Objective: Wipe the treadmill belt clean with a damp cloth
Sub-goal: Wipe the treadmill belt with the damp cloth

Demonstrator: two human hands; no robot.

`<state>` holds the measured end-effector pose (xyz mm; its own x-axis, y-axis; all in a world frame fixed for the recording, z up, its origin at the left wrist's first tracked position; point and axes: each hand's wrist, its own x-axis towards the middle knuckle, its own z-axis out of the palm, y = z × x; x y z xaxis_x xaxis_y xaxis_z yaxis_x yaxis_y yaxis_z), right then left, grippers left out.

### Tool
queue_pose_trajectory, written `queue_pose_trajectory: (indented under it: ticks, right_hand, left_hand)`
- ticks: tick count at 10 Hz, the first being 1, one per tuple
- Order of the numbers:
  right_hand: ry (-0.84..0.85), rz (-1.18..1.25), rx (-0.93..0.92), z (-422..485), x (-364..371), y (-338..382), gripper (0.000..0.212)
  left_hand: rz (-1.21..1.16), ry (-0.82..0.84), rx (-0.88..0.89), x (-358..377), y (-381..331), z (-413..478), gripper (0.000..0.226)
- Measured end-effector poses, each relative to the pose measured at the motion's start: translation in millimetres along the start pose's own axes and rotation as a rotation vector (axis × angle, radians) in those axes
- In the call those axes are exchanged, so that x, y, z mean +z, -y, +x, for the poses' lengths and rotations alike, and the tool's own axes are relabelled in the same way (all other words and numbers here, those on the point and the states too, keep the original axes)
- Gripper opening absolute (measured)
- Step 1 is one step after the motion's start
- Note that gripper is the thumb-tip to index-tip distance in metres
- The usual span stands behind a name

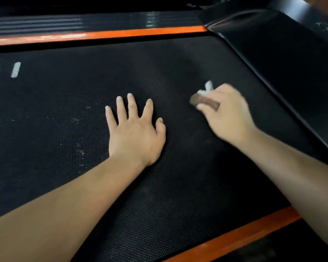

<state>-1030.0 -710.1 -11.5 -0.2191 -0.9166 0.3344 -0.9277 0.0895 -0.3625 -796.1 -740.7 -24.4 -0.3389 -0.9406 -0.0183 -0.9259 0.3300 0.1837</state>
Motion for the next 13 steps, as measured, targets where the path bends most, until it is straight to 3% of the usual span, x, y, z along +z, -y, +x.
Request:
queue_pose_trajectory:
  ticks: [1, 2, 3, 4, 6, 7, 8, 9, 10, 11, 12, 13]
  right_hand:
    - [0.078, 0.036, -0.1, 2, -12, 1, 0.023]
    - [-0.038, -0.098, 0.159, 58, -11, -28, 0.028]
    - [-0.034, -0.09, 0.123, 58, 6, -14, 0.028]
    - [0.111, 0.081, -0.094, 29, 2, 6, 0.027]
    - [-0.053, -0.099, 0.161, 102, 10, -25, 0.027]
    - [0.054, -0.04, -0.075, 87, 30, -2, 0.025]
    - [-0.002, -0.083, -0.015, 106, 27, -14, 0.027]
    - [-0.106, -0.07, 0.239, 141, 32, -22, 0.028]
    - [0.039, -0.008, -0.029, 124, 47, 2, 0.026]
    - [0.05, -0.029, -0.045, 132, 37, -4, 0.022]
    - [-0.066, -0.071, 0.291, 171, 35, -16, 0.027]
    - [0.018, -0.036, 0.052, 164, 57, 6, 0.03]
  left_hand:
    - [0.003, 0.001, -0.001, 0, -1, 0, 0.067]
    - [0.007, 0.003, 0.002, -1, -1, 0, 0.067]
    - [0.007, 0.006, 0.005, -1, 0, 0, 0.067]
    - [0.011, 0.001, 0.004, 0, 0, 1, 0.066]
    - [0.014, 0.003, 0.001, 1, -1, 0, 0.072]
    - [0.017, 0.008, -0.002, 0, -1, 0, 0.072]
    - [0.017, 0.015, 0.0, -1, -2, 1, 0.072]
    - [0.02, 0.017, -0.003, -1, -2, 0, 0.068]
    - [0.022, 0.024, -0.002, -3, -2, 0, 0.067]
    - [0.025, 0.032, -0.003, -3, -2, 1, 0.068]
    - [0.026, 0.036, -0.004, -4, -3, 0, 0.072]
    - [0.036, 0.04, -0.006, -5, -3, -1, 0.072]
